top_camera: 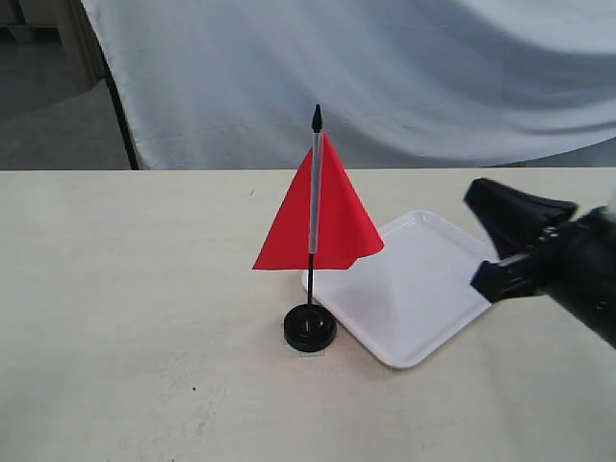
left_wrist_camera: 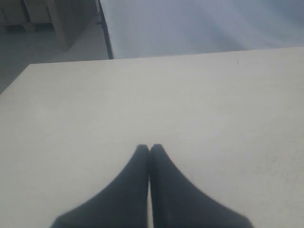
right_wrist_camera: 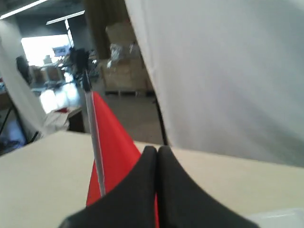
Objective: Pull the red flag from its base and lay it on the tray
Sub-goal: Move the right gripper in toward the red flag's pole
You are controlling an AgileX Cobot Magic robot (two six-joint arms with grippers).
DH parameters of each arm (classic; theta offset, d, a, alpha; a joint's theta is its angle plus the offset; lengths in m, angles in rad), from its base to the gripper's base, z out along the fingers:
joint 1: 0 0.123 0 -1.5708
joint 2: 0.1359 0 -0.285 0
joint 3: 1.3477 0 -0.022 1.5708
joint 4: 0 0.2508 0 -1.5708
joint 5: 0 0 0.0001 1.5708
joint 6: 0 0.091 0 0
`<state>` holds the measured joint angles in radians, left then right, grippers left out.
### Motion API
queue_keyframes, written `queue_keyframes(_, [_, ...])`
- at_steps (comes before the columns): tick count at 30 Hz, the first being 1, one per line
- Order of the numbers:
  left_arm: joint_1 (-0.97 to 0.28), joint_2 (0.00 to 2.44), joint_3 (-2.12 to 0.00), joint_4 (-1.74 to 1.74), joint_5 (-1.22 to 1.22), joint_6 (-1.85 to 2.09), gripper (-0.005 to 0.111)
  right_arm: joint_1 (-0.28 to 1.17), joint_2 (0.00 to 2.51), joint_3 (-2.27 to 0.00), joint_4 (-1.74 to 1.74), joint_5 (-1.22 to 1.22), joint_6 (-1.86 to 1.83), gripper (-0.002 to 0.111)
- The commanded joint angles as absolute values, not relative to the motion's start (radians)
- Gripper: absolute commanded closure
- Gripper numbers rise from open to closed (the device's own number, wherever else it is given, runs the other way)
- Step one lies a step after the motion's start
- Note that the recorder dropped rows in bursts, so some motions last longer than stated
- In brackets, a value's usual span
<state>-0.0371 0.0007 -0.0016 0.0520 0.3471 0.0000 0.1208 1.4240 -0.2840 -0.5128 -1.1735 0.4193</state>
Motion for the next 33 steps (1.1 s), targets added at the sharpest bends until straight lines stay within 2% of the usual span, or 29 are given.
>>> queue_keyframes(1, [-0.035,0.000,0.000,0.048,0.343,0.000,0.107,0.121,1.732,-0.414,-0.679,-1.221,0.369,0.109])
queue_keyframes(5, [-0.035,0.000,0.000,0.048,0.343,0.000,0.107,0.121,1.854,-0.448,-0.727,-1.221,0.287,0.109])
queue_keyframes(10, [-0.035,0.000,0.000,0.048,0.343,0.000,0.107,0.123,1.864,-0.453,-0.713,-1.221,0.293,0.108])
queue_keyframes(12, [-0.035,0.000,0.000,0.048,0.343,0.000,0.107,0.131,1.862,-0.453,-0.661,-1.221,0.317,0.101])
queue_keyframes(14, [-0.035,0.000,0.000,0.048,0.343,0.000,0.107,0.150,1.864,-0.453,-0.590,-1.221,0.322,0.081])
queue_keyframes(15, [-0.035,0.000,0.000,0.048,0.343,0.000,0.107,0.160,1.866,-0.453,-0.572,-1.221,0.325,0.066])
queue_keyframes(17, [-0.035,0.000,0.000,0.048,0.343,0.000,0.107,0.179,1.866,-0.453,-0.569,-1.221,0.320,0.027])
queue_keyframes(18, [-0.035,0.000,0.000,0.048,0.343,0.000,0.107,0.187,1.866,-0.453,-0.569,-1.221,0.310,0.012])
queue_keyframes(19, [-0.035,0.000,0.000,0.048,0.343,0.000,0.107,0.197,1.866,-0.453,-0.573,-1.221,0.283,0.004])
queue_keyframes(27, [-0.035,0.000,0.000,0.048,0.343,0.000,0.107,0.282,1.866,-0.530,-0.569,-1.221,0.186,0.005])
queue_keyframes(33, [-0.035,0.000,0.000,0.048,0.343,0.000,0.107,0.332,1.881,-0.640,-0.576,-1.117,0.186,0.005])
